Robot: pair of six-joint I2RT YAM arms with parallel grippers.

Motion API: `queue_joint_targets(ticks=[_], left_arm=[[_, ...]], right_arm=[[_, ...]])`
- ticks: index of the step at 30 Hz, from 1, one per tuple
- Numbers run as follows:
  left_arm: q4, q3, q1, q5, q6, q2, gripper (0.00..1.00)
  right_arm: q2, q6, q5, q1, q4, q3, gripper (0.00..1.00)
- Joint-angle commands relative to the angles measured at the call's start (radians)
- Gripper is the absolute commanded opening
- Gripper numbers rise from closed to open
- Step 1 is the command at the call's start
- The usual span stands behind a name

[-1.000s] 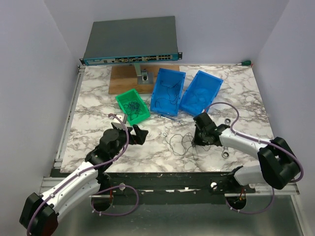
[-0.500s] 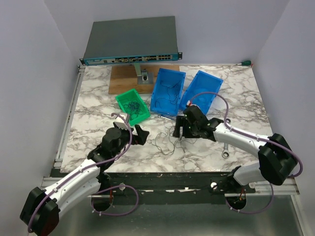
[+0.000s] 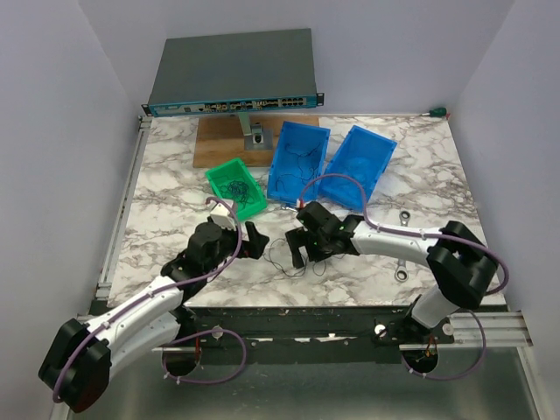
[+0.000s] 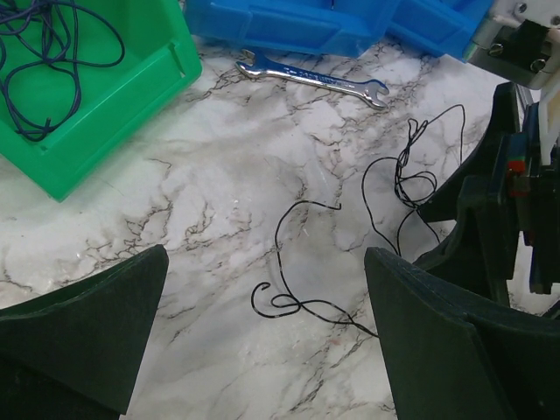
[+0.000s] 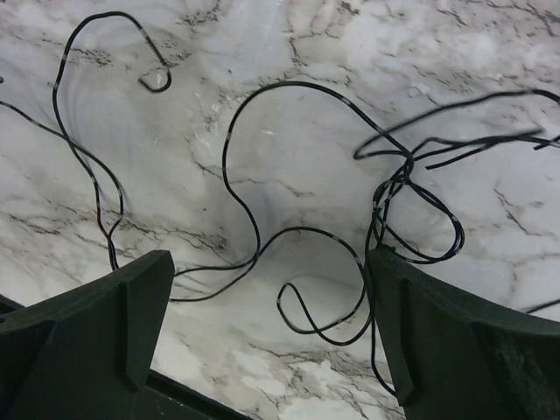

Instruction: Untangle the cables

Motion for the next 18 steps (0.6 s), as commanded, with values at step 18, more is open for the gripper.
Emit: queue_joint_targets(ticks=[18], left_arm=[[-0.225,0.160,0.054,0.241,-0.189,0.269,0.76]], right_arm=[[0.211,-0.075,0.126,0.066,-0.056,0.128,0.88]])
